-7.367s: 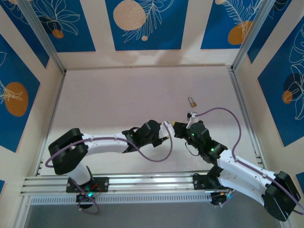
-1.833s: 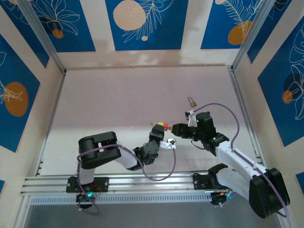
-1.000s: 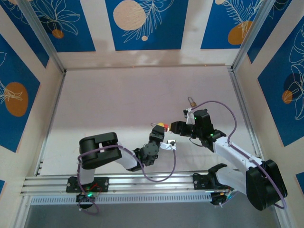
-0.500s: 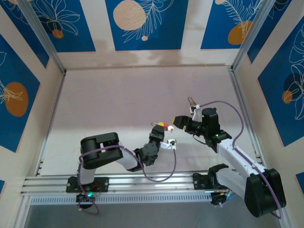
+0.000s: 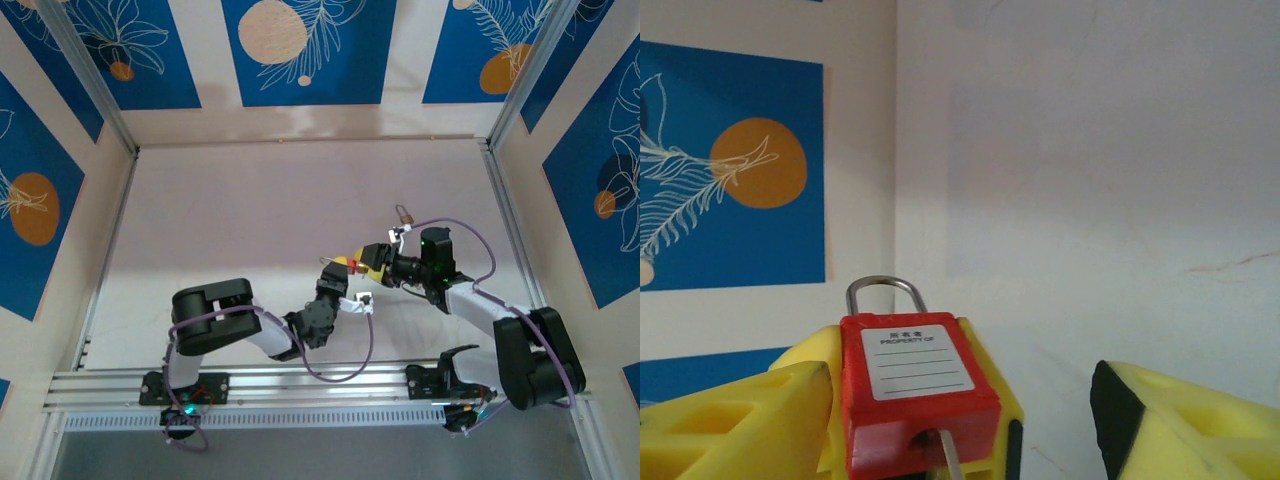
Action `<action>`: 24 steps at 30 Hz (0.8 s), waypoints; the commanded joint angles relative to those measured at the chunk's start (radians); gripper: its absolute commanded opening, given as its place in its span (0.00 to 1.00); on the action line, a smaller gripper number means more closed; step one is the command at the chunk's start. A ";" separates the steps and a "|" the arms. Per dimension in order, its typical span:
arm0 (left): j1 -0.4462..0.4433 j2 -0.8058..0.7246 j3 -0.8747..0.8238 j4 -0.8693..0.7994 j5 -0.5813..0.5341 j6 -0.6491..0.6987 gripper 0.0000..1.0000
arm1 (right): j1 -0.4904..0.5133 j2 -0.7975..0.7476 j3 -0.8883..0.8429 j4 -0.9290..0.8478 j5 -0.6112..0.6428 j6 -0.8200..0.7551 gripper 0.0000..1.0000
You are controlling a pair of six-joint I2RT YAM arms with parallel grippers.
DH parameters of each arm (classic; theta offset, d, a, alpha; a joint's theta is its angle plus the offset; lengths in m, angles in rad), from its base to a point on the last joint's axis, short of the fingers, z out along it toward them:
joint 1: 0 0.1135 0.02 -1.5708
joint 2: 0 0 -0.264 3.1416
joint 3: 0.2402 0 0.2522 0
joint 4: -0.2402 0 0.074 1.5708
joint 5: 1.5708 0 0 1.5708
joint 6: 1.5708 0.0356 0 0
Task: Unlock with the key
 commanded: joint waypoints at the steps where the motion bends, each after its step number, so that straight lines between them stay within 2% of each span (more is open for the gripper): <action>1: -0.006 0.019 0.032 0.058 -0.011 0.002 0.18 | -0.003 0.030 -0.028 0.128 -0.074 0.074 0.68; 19: 0.014 0.046 0.060 0.059 -0.024 -0.020 0.16 | 0.027 0.077 -0.077 0.296 -0.108 0.215 0.61; 24: 0.016 0.054 0.067 0.059 -0.029 -0.023 0.17 | 0.029 0.099 -0.072 0.338 -0.108 0.246 0.49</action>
